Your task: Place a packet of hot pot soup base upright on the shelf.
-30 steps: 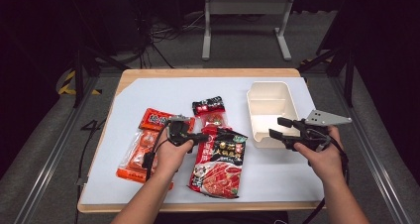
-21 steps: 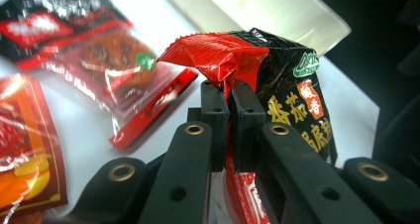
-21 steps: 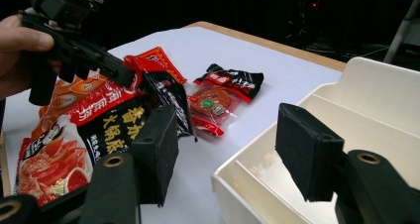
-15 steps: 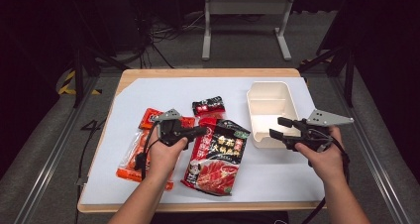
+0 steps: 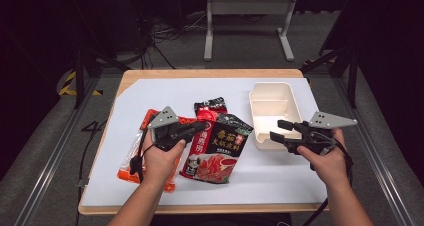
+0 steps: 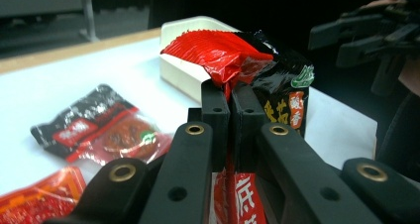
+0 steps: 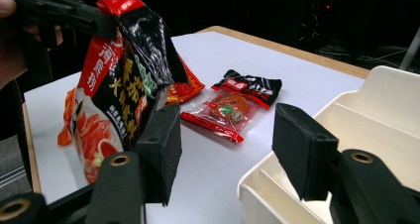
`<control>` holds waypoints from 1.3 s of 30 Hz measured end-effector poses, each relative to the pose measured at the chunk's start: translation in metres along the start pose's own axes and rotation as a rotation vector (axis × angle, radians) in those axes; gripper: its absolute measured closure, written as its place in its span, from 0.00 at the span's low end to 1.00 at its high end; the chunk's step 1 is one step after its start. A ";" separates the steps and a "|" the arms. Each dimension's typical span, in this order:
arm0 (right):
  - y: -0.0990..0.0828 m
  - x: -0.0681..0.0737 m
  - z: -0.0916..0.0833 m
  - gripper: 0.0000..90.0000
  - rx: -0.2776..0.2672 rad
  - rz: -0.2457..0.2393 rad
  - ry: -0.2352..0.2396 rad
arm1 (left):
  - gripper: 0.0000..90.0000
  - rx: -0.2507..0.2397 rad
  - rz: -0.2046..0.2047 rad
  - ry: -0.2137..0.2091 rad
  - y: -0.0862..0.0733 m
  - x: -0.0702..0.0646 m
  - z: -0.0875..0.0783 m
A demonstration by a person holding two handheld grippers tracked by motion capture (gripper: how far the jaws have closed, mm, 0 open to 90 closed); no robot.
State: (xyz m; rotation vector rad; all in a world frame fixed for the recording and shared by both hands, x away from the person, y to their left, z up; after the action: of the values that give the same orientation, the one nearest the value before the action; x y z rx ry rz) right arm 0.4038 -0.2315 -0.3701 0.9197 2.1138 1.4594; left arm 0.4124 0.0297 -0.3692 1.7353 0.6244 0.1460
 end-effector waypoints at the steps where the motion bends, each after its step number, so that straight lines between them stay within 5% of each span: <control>1: 0.000 0.001 0.000 0.51 0.002 0.003 0.002 | 0.97 -0.006 0.009 0.006 0.001 0.000 -0.001; 14: 0.006 0.021 0.015 0.54 0.020 0.025 0.048 | 0.97 -0.088 0.026 0.070 0.015 -0.001 -0.011; 21: 0.016 0.040 0.034 0.56 0.033 0.033 0.086 | 0.97 -0.109 0.028 0.065 0.018 -0.003 -0.013; 39: 0.035 0.052 0.060 0.58 0.045 0.030 0.126 | 0.97 -0.153 0.032 0.035 0.022 -0.013 -0.012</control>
State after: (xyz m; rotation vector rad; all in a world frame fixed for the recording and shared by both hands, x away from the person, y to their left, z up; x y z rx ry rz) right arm 0.4174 -0.1466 -0.3578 0.9011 2.2407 1.5271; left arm 0.4036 0.0308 -0.3428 1.5980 0.5951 0.2412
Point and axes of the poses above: each handheld gripper's, and its own axes: z roughly forward along the jaws, y roughly out of its top, x roughly to its left, the point moved 9 cm from there along z, roughly forward along the jaws, and after that the axes turned 6 degrees about -y, right-handed, at the moved point
